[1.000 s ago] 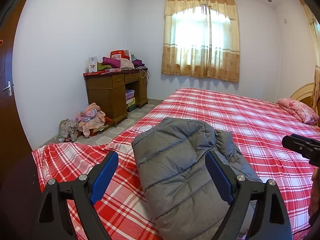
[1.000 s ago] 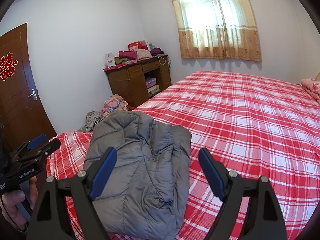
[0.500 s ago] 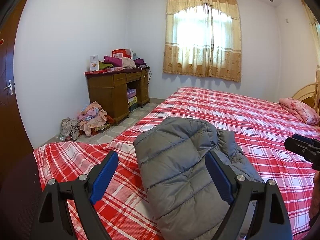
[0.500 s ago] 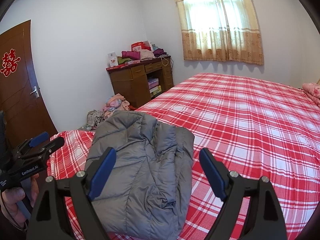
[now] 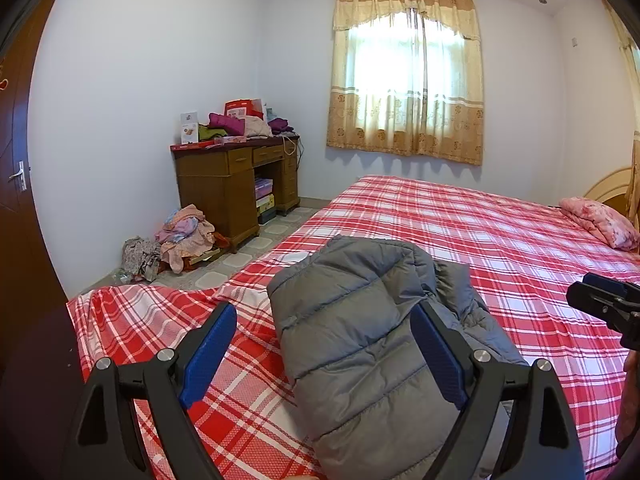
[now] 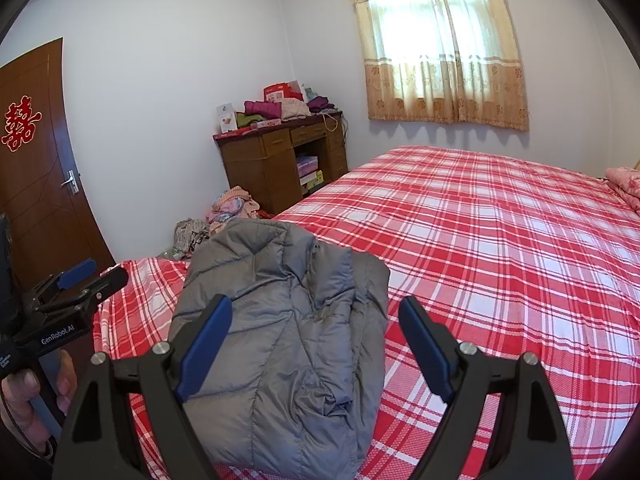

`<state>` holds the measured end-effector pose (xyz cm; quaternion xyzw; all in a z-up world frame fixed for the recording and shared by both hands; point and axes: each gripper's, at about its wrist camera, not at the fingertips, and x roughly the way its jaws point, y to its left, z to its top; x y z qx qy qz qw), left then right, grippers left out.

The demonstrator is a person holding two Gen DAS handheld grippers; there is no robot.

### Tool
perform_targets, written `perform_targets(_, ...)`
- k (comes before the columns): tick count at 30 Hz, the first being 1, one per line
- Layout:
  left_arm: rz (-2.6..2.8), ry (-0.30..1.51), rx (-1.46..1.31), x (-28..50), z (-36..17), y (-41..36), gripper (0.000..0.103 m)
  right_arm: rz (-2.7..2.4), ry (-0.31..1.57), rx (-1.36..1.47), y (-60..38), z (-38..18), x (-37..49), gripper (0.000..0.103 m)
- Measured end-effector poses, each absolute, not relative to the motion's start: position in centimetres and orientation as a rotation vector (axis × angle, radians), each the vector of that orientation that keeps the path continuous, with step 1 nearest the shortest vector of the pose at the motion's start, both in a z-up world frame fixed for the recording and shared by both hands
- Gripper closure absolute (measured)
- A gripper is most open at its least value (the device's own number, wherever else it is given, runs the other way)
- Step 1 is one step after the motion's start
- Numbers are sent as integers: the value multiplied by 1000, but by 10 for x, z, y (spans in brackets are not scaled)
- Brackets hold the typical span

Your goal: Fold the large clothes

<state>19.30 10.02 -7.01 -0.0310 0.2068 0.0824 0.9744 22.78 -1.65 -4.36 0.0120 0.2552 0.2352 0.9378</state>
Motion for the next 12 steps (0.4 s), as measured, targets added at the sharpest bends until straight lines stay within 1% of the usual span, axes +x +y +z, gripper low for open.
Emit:
perform_targets(3,172,416,-51,193,-71,99,11,483,524,25,-16,-45,228,16)
perform_targets(12,168,394,-32,191,-72,94,10,483,530,26,-19,-49,228,15)
